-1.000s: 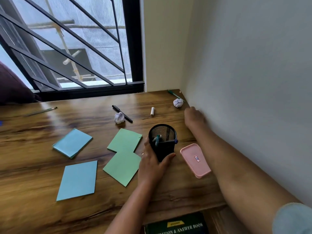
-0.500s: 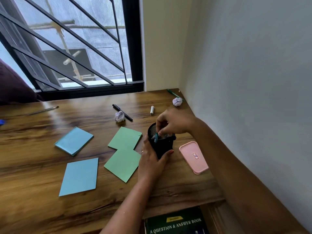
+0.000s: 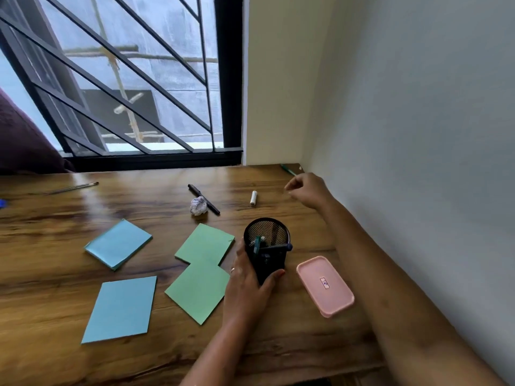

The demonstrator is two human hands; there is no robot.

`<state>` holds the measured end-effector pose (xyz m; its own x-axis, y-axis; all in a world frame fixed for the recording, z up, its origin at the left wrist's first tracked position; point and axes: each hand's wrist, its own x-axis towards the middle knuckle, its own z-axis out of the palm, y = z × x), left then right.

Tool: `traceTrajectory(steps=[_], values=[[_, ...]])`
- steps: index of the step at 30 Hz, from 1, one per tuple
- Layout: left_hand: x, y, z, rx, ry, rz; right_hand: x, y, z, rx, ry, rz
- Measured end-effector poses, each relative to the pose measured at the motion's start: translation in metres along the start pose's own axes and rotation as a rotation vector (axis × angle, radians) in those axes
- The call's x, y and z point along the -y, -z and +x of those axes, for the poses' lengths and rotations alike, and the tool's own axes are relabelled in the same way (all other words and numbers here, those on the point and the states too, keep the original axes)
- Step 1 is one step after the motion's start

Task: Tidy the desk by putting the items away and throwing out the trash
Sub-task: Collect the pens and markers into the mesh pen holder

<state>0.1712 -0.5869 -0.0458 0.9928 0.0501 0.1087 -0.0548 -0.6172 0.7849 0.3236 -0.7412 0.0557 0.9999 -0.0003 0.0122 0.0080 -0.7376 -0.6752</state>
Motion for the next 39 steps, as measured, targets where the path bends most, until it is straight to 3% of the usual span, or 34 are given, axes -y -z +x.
traceTrajectory(steps=[4, 13, 17, 26, 30, 32, 34, 39], values=[[0.002, -0.001, 0.002, -0.019, 0.009, 0.006, -0.021, -0.002, 0.048, -0.061, -0.160, -0.147], [0.008, -0.005, 0.005, -0.028, -0.017, 0.006, -0.083, -0.038, 0.150, 0.227, -0.276, -0.336], [0.011, -0.004, 0.005, -0.028, -0.005, 0.013, -0.032, -0.019, 0.104, 0.272, -0.278, -0.405], [0.009, -0.004, 0.005, -0.039, -0.026, 0.020, -0.020, -0.012, 0.083, 0.076, -0.280, -0.426], [0.007, -0.003, 0.004, -0.043, -0.037, 0.027, -0.015, -0.007, 0.081, -0.377, -0.172, -0.172], [0.006, -0.004, 0.005, -0.046, -0.041, 0.024, -0.002, 0.006, 0.072, -0.495, -0.083, 0.021], [0.005, -0.004, 0.004, -0.037, -0.040, 0.025, 0.019, 0.026, 0.049, -0.518, 0.018, 0.118], [0.006, -0.003, 0.005, -0.033, -0.032, 0.013, 0.057, 0.064, -0.053, -0.312, 0.224, 0.145]])
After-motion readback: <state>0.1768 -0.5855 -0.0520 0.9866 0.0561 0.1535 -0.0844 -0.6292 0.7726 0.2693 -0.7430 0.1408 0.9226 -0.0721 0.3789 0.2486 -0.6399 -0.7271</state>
